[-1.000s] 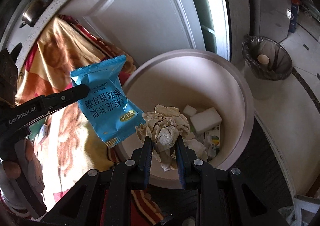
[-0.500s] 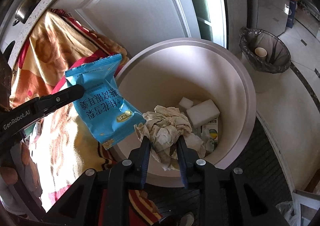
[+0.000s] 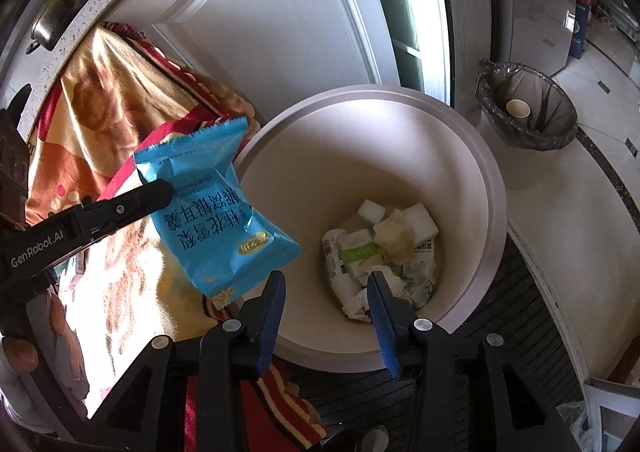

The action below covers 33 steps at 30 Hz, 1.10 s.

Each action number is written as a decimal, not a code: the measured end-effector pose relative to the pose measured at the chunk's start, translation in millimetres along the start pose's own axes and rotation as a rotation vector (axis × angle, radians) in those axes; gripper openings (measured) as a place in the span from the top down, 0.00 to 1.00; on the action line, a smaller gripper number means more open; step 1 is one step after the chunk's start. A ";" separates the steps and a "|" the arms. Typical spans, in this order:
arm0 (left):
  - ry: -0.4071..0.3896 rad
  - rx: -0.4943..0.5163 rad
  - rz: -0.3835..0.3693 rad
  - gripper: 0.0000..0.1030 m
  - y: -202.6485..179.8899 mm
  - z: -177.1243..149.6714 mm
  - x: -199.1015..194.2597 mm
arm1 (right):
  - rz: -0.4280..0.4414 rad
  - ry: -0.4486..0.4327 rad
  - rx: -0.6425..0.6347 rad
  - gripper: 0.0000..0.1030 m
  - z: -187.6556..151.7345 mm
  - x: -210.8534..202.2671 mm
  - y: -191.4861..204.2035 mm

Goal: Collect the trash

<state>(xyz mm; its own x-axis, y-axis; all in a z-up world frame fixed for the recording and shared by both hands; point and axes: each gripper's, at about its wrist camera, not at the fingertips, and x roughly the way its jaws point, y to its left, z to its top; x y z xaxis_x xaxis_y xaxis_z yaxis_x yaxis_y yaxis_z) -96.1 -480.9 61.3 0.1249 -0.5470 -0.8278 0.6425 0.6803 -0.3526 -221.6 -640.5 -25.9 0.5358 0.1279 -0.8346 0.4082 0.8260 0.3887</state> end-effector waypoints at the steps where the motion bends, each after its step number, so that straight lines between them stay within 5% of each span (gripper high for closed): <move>1: 0.000 -0.002 -0.003 0.72 1.3 0.0 -1.1 | -0.002 -0.002 0.000 0.60 0.2 -1.1 0.3; 5: -0.005 -0.014 -0.017 0.60 5.3 -1.3 -9.1 | -0.010 -0.014 -0.005 0.60 2.5 -7.2 1.3; 17: -0.046 -0.016 -0.026 0.59 16.2 -7.9 -45.9 | -0.003 -0.046 -0.062 0.59 6.1 -24.2 29.6; 28: -0.107 -0.061 0.008 0.56 64.1 -17.7 -100.0 | 0.054 -0.050 -0.172 0.58 5.2 -24.6 94.1; 33: -0.138 -0.126 0.019 0.44 109.9 -29.9 -135.4 | 0.113 -0.026 -0.259 0.57 -1.0 -14.8 144.8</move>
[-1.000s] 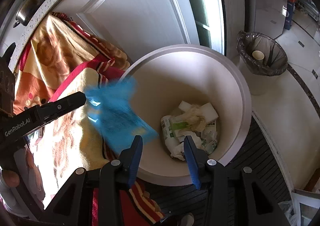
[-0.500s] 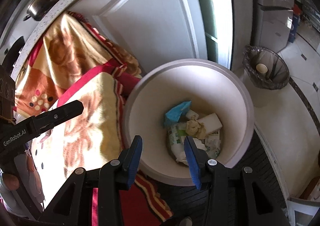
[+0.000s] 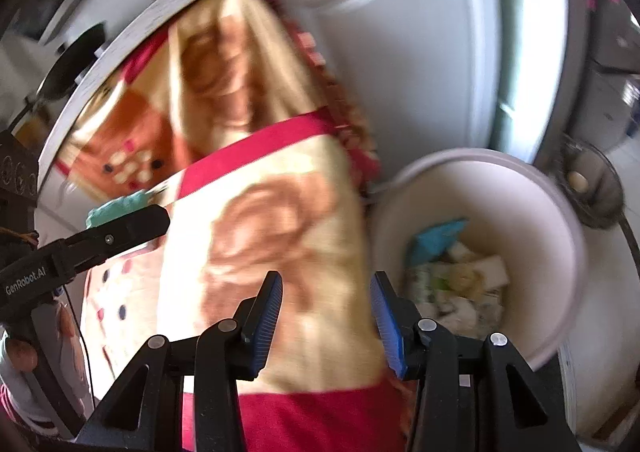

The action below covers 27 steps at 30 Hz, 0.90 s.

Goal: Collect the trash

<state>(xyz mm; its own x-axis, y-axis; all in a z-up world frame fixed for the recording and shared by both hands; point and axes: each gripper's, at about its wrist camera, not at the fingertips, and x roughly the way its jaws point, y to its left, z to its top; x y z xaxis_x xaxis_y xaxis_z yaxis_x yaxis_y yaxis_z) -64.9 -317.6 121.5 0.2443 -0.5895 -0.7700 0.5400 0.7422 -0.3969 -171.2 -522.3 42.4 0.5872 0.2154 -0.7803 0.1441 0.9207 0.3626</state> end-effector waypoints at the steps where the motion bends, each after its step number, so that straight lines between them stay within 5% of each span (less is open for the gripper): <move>1: -0.005 -0.015 0.010 0.44 13.1 0.1 -8.3 | 0.015 0.007 -0.017 0.57 1.3 4.1 9.5; 5: -0.030 -0.077 0.056 0.43 65.2 -0.2 -41.8 | 0.087 0.048 -0.101 0.57 6.4 26.6 57.5; 8: -0.060 -0.127 0.110 0.30 111.3 0.8 -69.5 | 0.140 0.070 -0.149 0.57 8.9 42.4 90.3; 12: -0.087 -0.220 0.160 0.26 167.7 7.6 -92.1 | 0.228 0.108 -0.275 0.42 14.3 67.9 143.2; 18: -0.030 -0.304 0.163 0.24 225.6 19.3 -78.1 | 0.333 0.155 -0.506 0.41 25.0 108.1 212.6; 27: 0.047 -0.212 0.188 0.24 255.1 29.9 -43.9 | 0.344 0.196 -0.871 0.33 30.9 161.8 264.3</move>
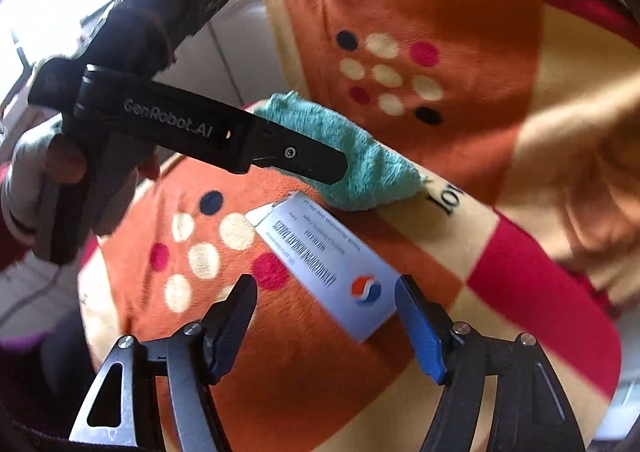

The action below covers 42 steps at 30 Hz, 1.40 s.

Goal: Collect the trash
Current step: 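Move both open tools back over the towel and medicine box on the chair, then grasp the green-blue towel with the left tool while the right tool grasps the white medicine box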

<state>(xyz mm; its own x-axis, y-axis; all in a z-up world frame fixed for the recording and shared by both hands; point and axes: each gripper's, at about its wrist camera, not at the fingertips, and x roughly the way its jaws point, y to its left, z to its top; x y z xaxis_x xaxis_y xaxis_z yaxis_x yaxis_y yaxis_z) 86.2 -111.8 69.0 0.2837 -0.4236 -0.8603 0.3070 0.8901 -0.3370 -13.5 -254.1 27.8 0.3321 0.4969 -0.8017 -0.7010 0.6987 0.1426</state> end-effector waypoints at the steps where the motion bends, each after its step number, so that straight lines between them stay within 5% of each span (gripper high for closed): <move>1: 0.004 -0.011 -0.008 0.24 5.9 2.4 2.1 | 0.000 0.011 -0.012 0.33 3.1 6.3 -1.4; 9: 0.027 -0.054 -0.044 0.26 29.1 14.0 16.9 | -0.012 0.049 -0.048 0.35 15.3 35.2 -11.2; 13: 0.023 -0.067 -0.102 0.58 30.5 12.5 20.1 | -0.020 0.043 -0.040 0.51 8.9 29.0 -4.1; 14: 0.020 -0.075 -0.132 0.72 29.6 10.8 18.2 | -0.026 0.037 -0.034 0.61 5.0 24.2 -2.3; 15: 0.013 -0.072 -0.136 0.77 27.7 9.7 14.8 | -0.042 0.013 -0.023 0.76 2.2 17.0 -1.1; 18: -0.017 -0.041 -0.131 0.81 18.1 3.0 4.8 | -0.035 -0.006 0.058 0.91 -8.6 -3.5 -6.8; 22: -0.021 -0.024 -0.120 0.82 11.3 -4.9 -3.3 | -0.015 0.000 0.053 0.89 -19.0 -11.9 -1.4; 23: -0.027 -0.023 -0.121 0.83 10.8 -6.5 -6.9 | -0.012 0.005 0.063 0.79 -16.6 -9.9 -3.9; 24: -0.030 -0.024 -0.123 0.83 11.2 -7.5 -9.7 | -0.015 0.009 0.079 0.59 -14.6 -8.9 -3.5; 26: -0.044 -0.027 -0.127 0.83 13.3 -10.7 -20.3 | -0.017 -0.011 0.082 0.46 -10.7 -7.2 3.5; 33: -0.087 -0.067 -0.117 0.83 34.3 -20.0 -49.7 | -0.162 0.023 -0.079 0.44 3.7 32.4 38.6; 42: -0.115 -0.051 -0.089 0.83 30.9 -37.6 -73.8 | -0.109 0.054 -0.014 0.54 -2.4 26.6 30.3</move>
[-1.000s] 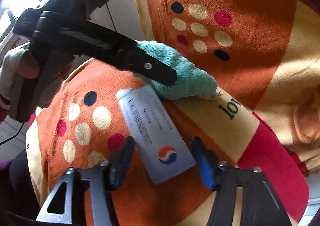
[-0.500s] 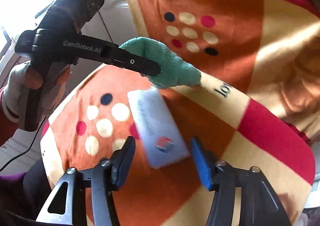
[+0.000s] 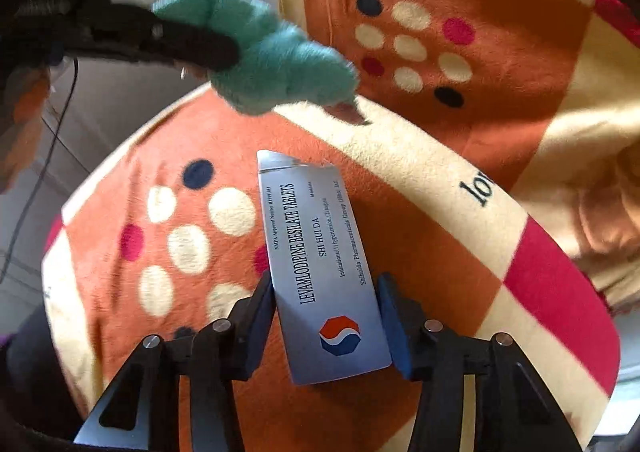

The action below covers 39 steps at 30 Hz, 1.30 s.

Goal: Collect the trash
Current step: 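Grasp the green-blue towel with the left tool while the right tool grasps the white medicine box, then carry the towel and medicine box over the white bin and release both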

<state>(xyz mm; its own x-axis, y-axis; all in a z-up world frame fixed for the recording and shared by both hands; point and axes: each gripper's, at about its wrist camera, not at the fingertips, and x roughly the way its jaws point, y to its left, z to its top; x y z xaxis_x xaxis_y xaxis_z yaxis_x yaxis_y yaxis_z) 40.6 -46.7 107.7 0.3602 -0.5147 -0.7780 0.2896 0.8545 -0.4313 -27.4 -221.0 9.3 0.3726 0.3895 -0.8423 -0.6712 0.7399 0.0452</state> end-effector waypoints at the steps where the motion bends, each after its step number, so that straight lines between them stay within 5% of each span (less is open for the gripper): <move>1: -0.002 0.003 -0.002 0.83 -1.6 -1.7 -2.1 | -0.007 -0.016 0.004 0.54 -3.7 -6.9 2.8; 10: -0.026 0.098 -0.027 0.83 -59.2 -24.4 -7.3 | -0.065 -0.130 0.203 0.54 -75.3 -93.3 -6.0; 22: -0.008 0.284 -0.081 0.83 -167.8 -63.7 23.3 | -0.193 -0.182 0.424 0.55 -152.4 -155.7 -31.4; 39: 0.034 0.387 -0.079 0.86 -209.4 -92.1 46.2 | -0.210 -0.189 0.514 0.55 -187.4 -166.3 -41.8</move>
<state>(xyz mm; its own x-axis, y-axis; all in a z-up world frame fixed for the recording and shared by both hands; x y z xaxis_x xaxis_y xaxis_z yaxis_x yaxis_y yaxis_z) -85.1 -243.0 120.0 0.2958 -0.5696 -0.7669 0.6302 0.7197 -0.2915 -181.4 -419.5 46.8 0.6036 0.2623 -0.7529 -0.1913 0.9644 0.1826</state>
